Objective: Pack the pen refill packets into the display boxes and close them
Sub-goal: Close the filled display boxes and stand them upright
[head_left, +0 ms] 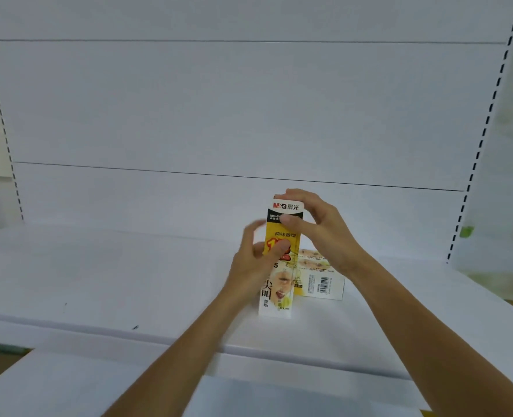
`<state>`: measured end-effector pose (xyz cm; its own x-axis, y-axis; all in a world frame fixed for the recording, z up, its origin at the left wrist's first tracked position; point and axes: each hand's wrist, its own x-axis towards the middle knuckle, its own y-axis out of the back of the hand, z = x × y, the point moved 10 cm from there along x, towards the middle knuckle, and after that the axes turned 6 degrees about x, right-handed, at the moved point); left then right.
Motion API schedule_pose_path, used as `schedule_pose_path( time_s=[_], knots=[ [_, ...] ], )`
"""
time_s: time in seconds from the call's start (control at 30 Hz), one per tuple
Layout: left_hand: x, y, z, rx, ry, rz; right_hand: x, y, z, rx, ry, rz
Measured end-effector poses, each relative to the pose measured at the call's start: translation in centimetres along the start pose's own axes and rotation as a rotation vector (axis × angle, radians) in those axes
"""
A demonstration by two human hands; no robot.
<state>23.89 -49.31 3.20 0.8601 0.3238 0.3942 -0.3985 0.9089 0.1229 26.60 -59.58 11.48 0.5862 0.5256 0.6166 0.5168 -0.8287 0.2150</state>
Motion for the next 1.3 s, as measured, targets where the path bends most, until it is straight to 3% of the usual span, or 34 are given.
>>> schedule_pose_path(
  time_s=[0.17,0.27,0.33,0.47,0.53,0.63,0.7,0.77,0.93,1.07,1.2,1.3],
  knots=[
    [2.0,2.1,7.1,0.178,-0.243,-0.118,0.0,-0.5,-0.1,-0.043,-0.004,-0.053],
    [2.5,2.1,9.5,0.494,-0.356,-0.054,-1.6,-1.2,2.5,-0.057,-0.149,-0.017],
    [2.7,2.9,9.8,0.552,-0.358,0.057,-3.6,-2.5,4.9,-0.2,-0.228,0.024],
    [3.0,7.1,7.5,0.282,-0.098,0.289,-6.1,-1.8,5.2,-0.495,-0.14,0.209],
    [2.5,8.4,5.1,0.169,0.096,0.27,-5.7,0.5,3.0,-0.663,-0.049,0.221],
    [1.0,8.4,1.2,0.376,0.293,0.083,-5.5,2.2,3.8,-0.685,-0.16,-0.05],
    [0.3,7.8,-1.7,0.69,0.301,-0.007,-6.4,2.1,5.7,-0.774,-0.194,-0.199],
    [0.4,6.9,-4.0,0.796,0.249,-0.007,-7.4,2.4,7.9,-0.844,-0.245,-0.221],
    [1.8,5.0,-5.4,0.36,0.345,0.025,-7.8,4.3,9.5,-0.563,-0.5,-0.025],
    [2.8,6.1,-7.0,-0.196,0.509,0.061,-8.4,5.2,10.0,-0.169,-0.636,0.243],
    [2.5,7.3,-8.9,-0.289,0.538,0.151,-8.5,5.3,11.9,0.019,-0.718,0.304],
    [2.1,6.0,-8.8,-0.379,0.567,0.123,-8.3,4.8,12.1,0.103,-0.747,0.283]
  ],
)
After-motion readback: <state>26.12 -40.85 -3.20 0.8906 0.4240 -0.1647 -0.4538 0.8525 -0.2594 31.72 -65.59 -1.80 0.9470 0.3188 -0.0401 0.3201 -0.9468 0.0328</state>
